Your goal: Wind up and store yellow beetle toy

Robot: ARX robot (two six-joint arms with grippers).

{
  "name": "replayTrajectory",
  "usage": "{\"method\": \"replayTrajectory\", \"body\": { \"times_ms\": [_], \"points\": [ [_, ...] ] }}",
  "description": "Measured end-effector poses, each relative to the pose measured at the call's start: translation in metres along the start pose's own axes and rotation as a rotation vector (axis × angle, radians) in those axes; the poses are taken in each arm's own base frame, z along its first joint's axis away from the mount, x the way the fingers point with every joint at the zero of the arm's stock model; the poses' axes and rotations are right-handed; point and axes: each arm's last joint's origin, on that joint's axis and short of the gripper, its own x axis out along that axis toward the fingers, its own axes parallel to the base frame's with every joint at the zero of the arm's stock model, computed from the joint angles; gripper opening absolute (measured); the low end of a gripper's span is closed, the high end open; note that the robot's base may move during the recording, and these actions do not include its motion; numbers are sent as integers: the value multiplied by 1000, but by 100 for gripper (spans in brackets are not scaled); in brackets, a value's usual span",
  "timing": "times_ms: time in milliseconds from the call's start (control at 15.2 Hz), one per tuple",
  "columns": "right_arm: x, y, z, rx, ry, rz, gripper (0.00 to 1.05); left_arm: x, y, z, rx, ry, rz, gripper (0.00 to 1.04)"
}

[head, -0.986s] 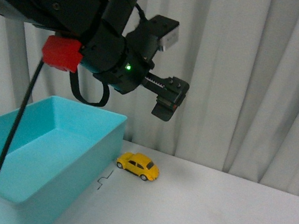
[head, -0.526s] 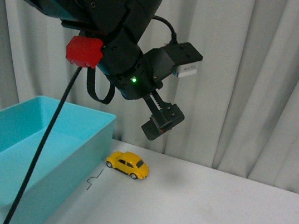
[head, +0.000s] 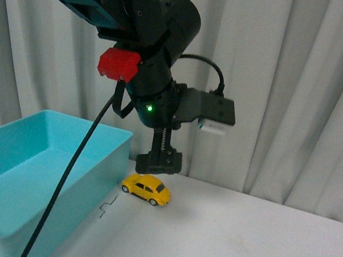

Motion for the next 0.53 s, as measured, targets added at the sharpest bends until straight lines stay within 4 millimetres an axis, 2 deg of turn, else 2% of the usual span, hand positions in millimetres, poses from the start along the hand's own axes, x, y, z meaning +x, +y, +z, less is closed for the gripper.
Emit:
{"method": "replayTrajectory", "body": {
  "times_ms": [263, 526],
  "points": [
    [0, 0, 0, 0, 0, 0, 98, 34, 2, 1, 261, 108, -73, 98],
    [0, 0, 0, 0, 0, 0, 98, 64, 3, 0, 293, 151, -117, 98]
  ]
}}
